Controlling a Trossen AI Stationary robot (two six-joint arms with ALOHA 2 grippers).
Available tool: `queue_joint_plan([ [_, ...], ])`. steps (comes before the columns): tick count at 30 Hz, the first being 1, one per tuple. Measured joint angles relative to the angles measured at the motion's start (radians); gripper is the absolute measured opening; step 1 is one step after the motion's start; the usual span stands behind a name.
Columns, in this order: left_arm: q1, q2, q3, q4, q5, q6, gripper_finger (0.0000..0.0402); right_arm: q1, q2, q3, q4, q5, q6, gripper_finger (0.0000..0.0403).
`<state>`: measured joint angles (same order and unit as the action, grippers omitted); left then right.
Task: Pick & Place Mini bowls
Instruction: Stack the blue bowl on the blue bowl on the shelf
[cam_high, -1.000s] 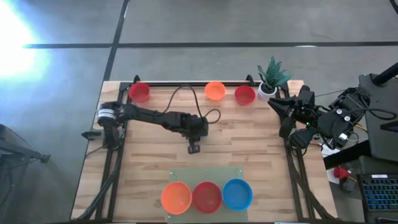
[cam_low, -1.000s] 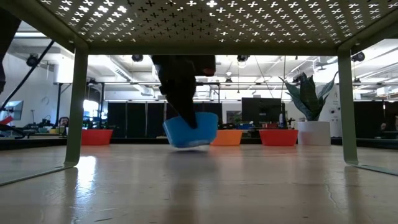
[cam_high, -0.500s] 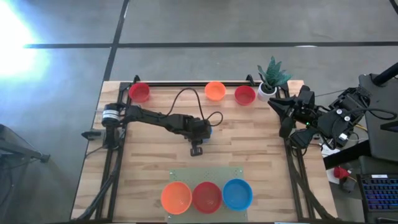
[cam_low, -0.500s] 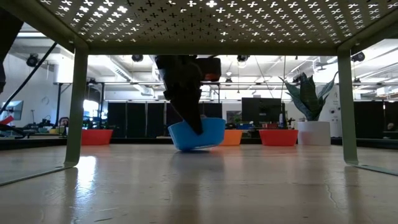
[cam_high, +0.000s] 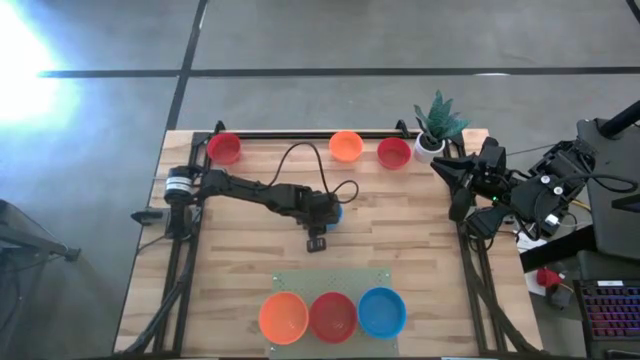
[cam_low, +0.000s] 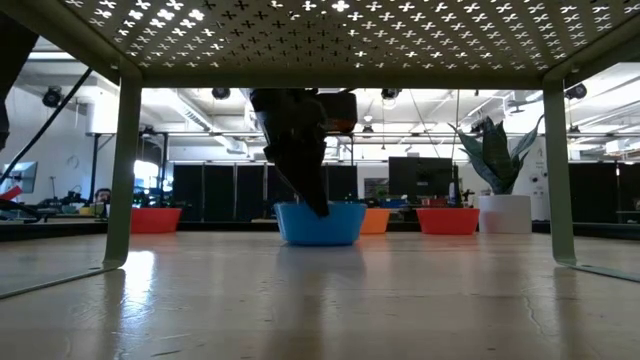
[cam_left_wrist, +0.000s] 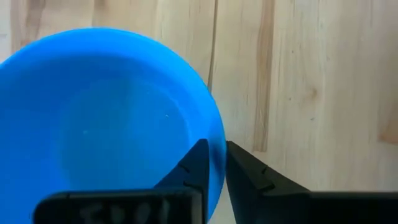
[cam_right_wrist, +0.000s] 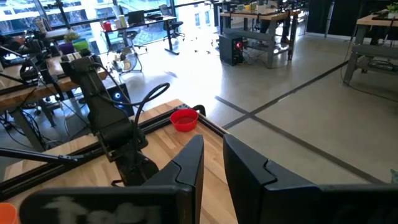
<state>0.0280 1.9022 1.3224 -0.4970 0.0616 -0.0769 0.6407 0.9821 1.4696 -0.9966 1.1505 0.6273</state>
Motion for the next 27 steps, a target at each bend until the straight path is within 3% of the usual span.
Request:
queue_joint_plan([
  [10, 0.000, 0.000, 0.033, -0.017, 0.001, -0.004, 0.0068, 0.000, 0.000, 0.000, -0.002, -0.002, 0.000, 0.0059],
  [22, 0.003, -0.003, 0.230, -0.221, -0.003, 0.022, 0.0069, 0.000, 0.000, -0.005, -0.050, -0.008, 0.007, 0.0059],
  [27, 0.004, -0.016, 0.320, -0.306, -0.058, 0.031, 0.0068, 0.000, 0.001, -0.024, -0.110, -0.026, 0.122, 0.0059],
])
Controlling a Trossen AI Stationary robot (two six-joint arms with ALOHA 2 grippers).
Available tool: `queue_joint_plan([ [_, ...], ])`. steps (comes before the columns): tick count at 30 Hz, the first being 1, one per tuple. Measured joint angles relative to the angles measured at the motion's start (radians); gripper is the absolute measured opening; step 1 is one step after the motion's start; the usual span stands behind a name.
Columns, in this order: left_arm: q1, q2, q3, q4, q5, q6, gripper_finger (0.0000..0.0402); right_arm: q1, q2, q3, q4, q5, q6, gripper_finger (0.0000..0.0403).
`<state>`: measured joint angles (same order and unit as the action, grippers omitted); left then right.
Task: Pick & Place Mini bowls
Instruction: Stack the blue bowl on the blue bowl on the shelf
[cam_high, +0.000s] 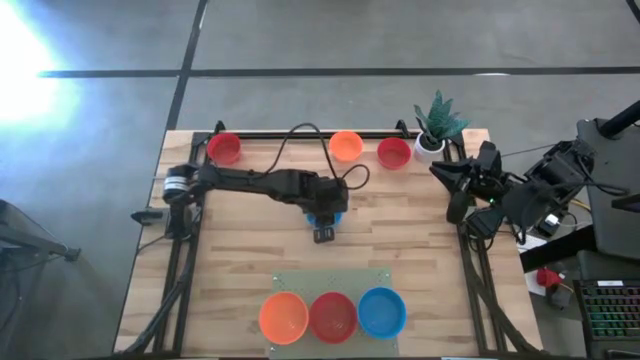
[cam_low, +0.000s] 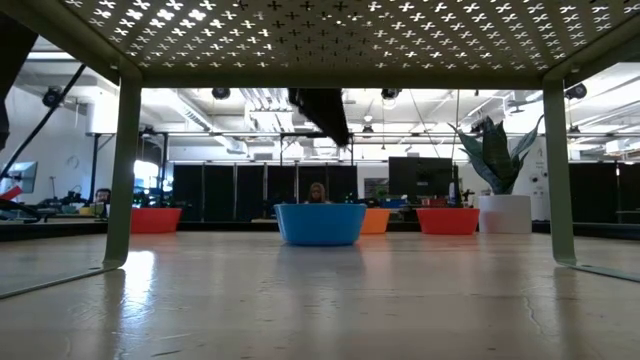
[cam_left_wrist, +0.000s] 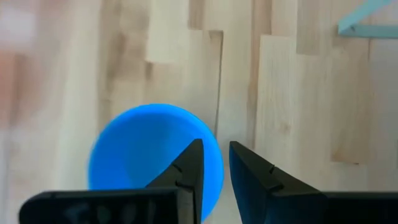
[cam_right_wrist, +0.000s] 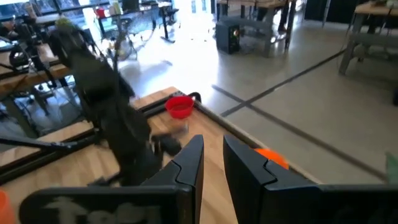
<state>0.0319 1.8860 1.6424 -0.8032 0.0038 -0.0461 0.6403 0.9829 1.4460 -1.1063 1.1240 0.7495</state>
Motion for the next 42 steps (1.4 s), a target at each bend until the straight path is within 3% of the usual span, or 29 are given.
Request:
queue_joint_plan([
  [11, 0.006, -0.155, 0.039, -0.036, -0.115, -0.029, 0.0006, -0.006, 0.000, -0.110, -0.020, -0.029, 0.187, 0.0059],
  [17, 0.003, -0.279, 0.039, -0.036, -0.196, -0.044, 0.0001, -0.083, 0.000, -0.198, -0.017, -0.086, 0.288, 0.0059],
  [27, -0.010, -0.449, 0.039, -0.051, -0.311, -0.062, 0.0000, -0.294, 0.001, -0.341, 0.061, -0.346, 0.276, 0.0059],
  [36, -0.010, -0.547, 0.039, -0.066, -0.329, -0.068, 0.0000, -0.522, 0.006, -0.554, 0.510, -0.723, 0.115, 0.0059],
  [42, -0.010, -0.584, 0.039, -0.070, -0.351, -0.051, 0.0000, -0.665, 0.062, -0.675, 0.752, -0.925, 0.140, 0.0059],
])
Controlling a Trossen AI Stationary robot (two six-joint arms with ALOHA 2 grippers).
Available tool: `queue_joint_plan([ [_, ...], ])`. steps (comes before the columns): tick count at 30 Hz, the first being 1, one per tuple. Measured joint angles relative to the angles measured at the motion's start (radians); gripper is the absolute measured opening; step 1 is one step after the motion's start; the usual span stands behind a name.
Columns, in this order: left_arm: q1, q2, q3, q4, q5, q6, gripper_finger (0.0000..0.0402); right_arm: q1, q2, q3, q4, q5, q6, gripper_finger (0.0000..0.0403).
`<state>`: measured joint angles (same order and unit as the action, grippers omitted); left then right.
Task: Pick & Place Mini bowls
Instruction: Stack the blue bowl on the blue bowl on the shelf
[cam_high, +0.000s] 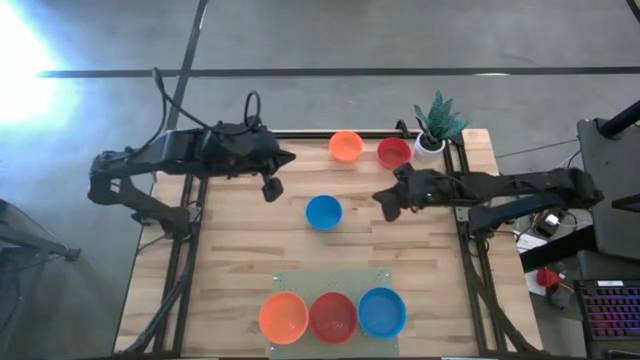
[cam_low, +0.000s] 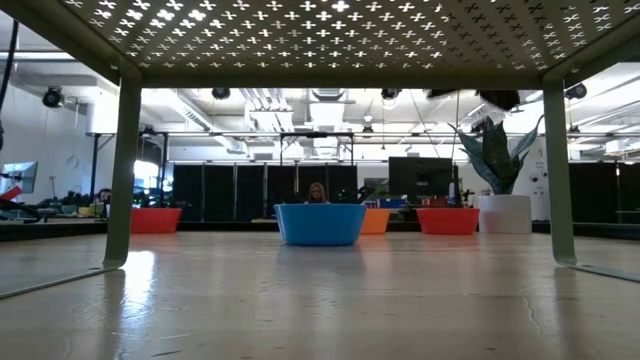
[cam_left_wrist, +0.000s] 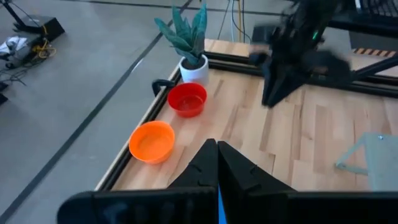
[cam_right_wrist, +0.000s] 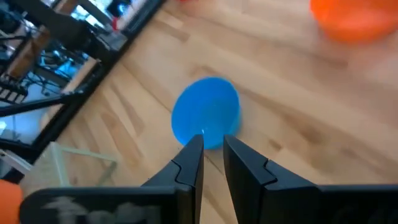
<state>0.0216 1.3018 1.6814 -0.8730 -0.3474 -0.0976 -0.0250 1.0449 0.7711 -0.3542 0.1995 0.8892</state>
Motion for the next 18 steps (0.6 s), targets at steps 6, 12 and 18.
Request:
queue_joint_plan([
  [6, 0.000, -0.029, 0.000, -0.034, -0.045, 0.015, 0.0000, -0.059, 0.155, -0.005, 0.015, -0.117, 0.092, 0.0059],
  [12, 0.000, -0.041, 0.000, -0.080, -0.108, 0.041, 0.0000, -0.063, 0.321, 0.043, 0.021, -0.155, 0.174, 0.0059],
  [18, 0.000, -0.043, 0.000, -0.095, -0.107, 0.049, 0.0000, -0.073, 0.462, 0.135, 0.022, -0.169, 0.234, 0.0059],
])
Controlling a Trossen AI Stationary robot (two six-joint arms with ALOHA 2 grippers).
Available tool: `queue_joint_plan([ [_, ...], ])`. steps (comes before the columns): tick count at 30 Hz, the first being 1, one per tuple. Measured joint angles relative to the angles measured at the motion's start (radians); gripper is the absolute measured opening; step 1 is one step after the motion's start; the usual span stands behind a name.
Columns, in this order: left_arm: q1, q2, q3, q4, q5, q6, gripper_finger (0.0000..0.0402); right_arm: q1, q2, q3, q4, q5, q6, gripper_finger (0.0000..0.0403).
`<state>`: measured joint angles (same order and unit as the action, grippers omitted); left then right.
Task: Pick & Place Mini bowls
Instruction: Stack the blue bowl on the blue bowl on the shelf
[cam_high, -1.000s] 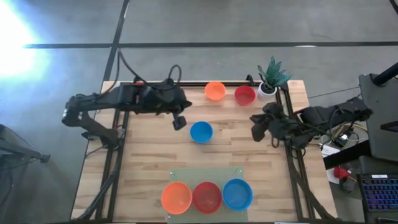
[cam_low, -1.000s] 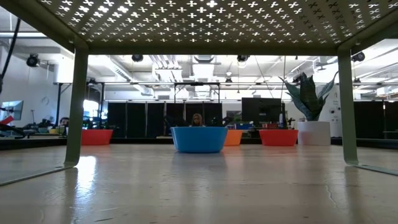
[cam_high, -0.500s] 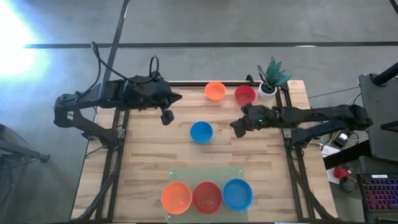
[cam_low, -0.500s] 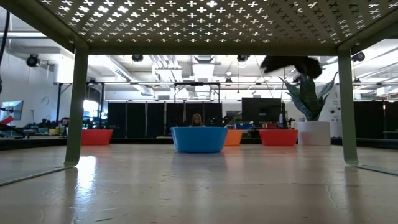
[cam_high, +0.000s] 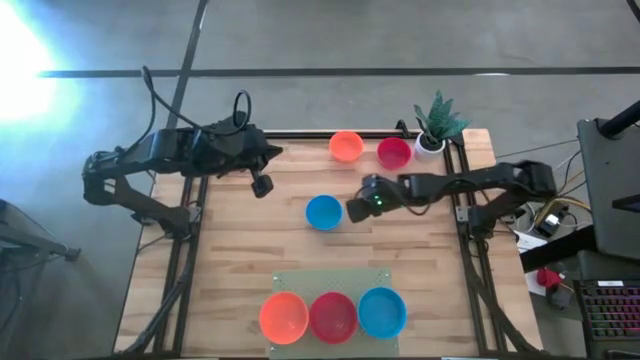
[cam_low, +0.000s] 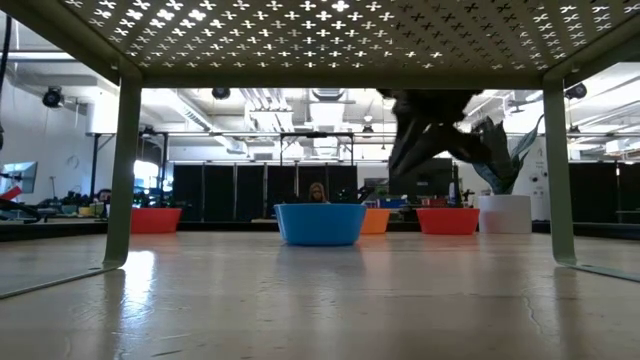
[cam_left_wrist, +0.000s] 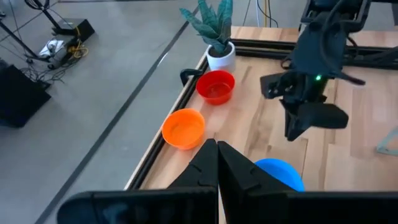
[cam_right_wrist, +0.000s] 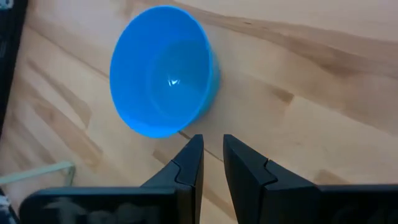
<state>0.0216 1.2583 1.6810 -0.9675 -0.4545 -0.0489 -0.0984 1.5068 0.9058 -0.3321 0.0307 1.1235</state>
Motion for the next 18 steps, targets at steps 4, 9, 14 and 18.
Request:
queue_joint_plan([
  [4, 0.000, 0.000, 0.000, -0.006, 0.000, 0.019, 0.0000, -0.010, 0.093, 0.075, -0.010, -0.010, -0.045, 0.0059],
  [9, 0.001, 0.000, 0.000, -0.008, 0.000, 0.048, 0.0000, -0.030, 0.193, 0.178, -0.040, -0.034, -0.113, 0.0059],
  [14, 0.001, -0.003, 0.000, -0.008, 0.000, 0.050, 0.0000, -0.052, 0.281, 0.267, -0.118, -0.066, -0.165, 0.0073],
  [18, 0.001, -0.006, 0.000, -0.012, 0.000, 0.050, 0.0000, -0.057, 0.334, 0.329, -0.204, -0.065, -0.202, 0.0105],
])
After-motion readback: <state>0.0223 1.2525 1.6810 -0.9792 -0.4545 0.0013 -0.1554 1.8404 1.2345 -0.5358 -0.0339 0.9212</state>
